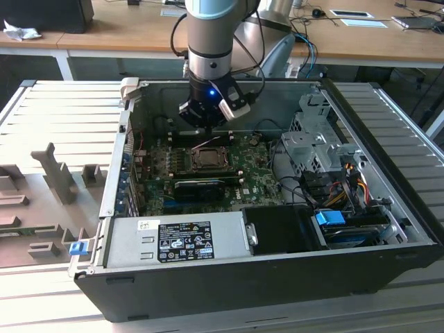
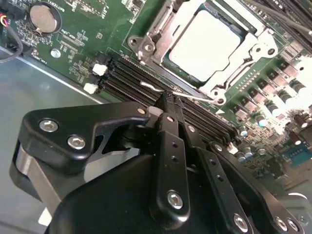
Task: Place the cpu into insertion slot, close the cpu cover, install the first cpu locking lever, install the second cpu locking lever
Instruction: 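Install the first cpu locking lever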
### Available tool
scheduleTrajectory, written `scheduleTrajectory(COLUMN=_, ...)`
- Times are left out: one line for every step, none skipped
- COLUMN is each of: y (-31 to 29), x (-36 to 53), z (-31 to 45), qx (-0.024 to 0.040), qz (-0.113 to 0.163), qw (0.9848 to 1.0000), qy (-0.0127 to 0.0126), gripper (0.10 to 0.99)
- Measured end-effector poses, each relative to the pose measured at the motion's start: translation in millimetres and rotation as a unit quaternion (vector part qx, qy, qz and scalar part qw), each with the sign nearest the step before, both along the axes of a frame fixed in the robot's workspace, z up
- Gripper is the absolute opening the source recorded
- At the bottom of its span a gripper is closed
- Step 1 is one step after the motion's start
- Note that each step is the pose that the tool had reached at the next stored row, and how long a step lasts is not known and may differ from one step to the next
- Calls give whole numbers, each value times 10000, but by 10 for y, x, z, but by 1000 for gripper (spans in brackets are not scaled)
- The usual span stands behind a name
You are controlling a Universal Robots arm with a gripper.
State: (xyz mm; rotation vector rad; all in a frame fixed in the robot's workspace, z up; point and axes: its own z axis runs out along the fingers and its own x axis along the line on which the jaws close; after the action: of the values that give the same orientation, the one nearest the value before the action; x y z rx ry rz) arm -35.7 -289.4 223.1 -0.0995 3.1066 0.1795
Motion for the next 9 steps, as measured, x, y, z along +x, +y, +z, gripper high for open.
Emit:
scheduleTrajectory(y=0, x=6, z=-3, qx=0, qz=7, qw=10000, qy=0, gripper=106)
scheduleTrajectory(y=-2, x=8, z=-7, qx=0, qz=15, qw=10000, qy=0, gripper=106)
scheduleTrajectory(y=-7, x=8, z=-11, qx=-1, qz=16, qw=10000, qy=0, gripper=106)
scheduleTrajectory(y=-11, x=9, z=-16, qx=0, qz=16, qw=10000, qy=0, gripper=106)
scheduleTrajectory(y=-17, x=9, z=-21, qx=0, qz=16, qw=10000, qy=0, gripper=106)
scheduleTrajectory(y=-19, x=16, z=-24, qx=0, qz=16, qw=10000, qy=0, gripper=106)
scheduleTrajectory(y=-19, x=24, z=-27, qx=-1, qz=16, qw=10000, qy=0, gripper=106)
scheduleTrajectory(y=-19, x=31, z=-30, qx=0, qz=15, qw=10000, qy=0, gripper=106)
scheduleTrajectory(y=-19, x=50, z=-36, qx=1, qz=16, qw=10000, qy=0, gripper=106)
